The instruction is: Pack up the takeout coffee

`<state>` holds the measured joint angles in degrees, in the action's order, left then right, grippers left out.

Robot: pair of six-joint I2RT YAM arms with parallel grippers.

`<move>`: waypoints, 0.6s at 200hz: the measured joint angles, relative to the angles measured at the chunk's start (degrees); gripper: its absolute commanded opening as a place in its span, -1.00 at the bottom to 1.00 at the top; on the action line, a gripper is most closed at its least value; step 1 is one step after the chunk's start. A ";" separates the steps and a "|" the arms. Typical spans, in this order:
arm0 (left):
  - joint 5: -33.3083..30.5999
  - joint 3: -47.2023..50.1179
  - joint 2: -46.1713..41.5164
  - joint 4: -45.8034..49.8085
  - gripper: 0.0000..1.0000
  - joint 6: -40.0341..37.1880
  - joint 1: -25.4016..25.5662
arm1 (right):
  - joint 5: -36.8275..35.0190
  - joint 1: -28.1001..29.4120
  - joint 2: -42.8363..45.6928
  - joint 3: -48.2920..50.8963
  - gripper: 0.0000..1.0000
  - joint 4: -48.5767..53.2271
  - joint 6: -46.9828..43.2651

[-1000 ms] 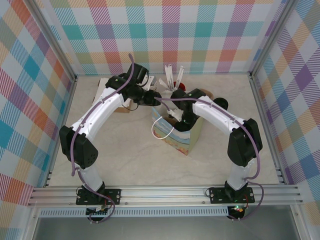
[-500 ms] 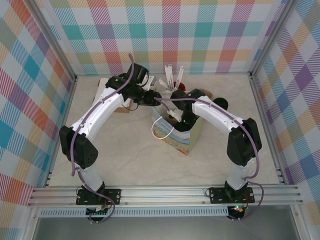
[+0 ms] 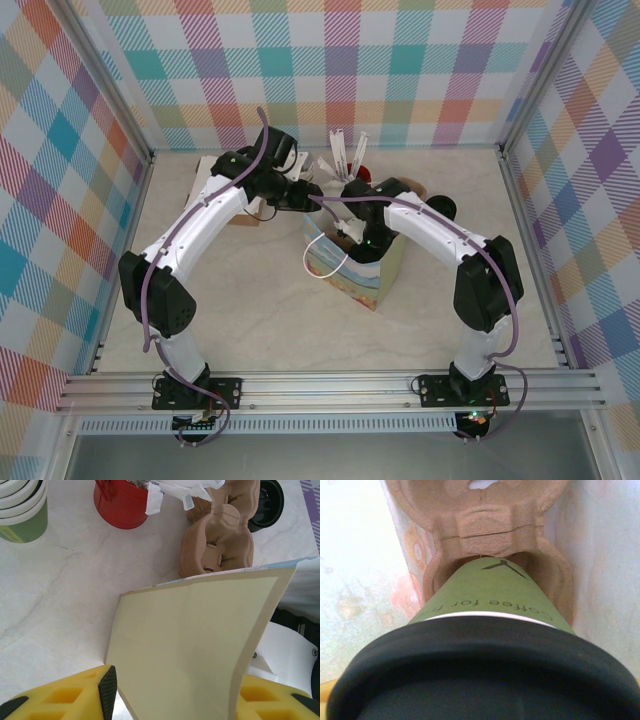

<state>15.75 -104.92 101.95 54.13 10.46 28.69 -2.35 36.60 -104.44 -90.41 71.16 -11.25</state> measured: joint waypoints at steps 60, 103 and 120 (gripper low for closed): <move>-0.02 0.00 0.00 0.00 0.03 0.00 0.00 | -0.17 -0.26 0.00 0.00 0.68 0.28 0.00; -0.02 0.00 0.00 0.04 0.04 0.00 0.00 | -0.24 -0.28 -0.04 0.00 0.68 0.46 0.02; -0.02 0.00 0.00 0.07 0.05 0.00 0.00 | -0.22 -0.28 -0.04 0.00 0.68 0.46 0.02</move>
<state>15.73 -104.92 101.95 54.19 10.46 28.69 -2.57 36.32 -104.49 -90.41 71.61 -11.22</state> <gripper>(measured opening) 0.522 0.844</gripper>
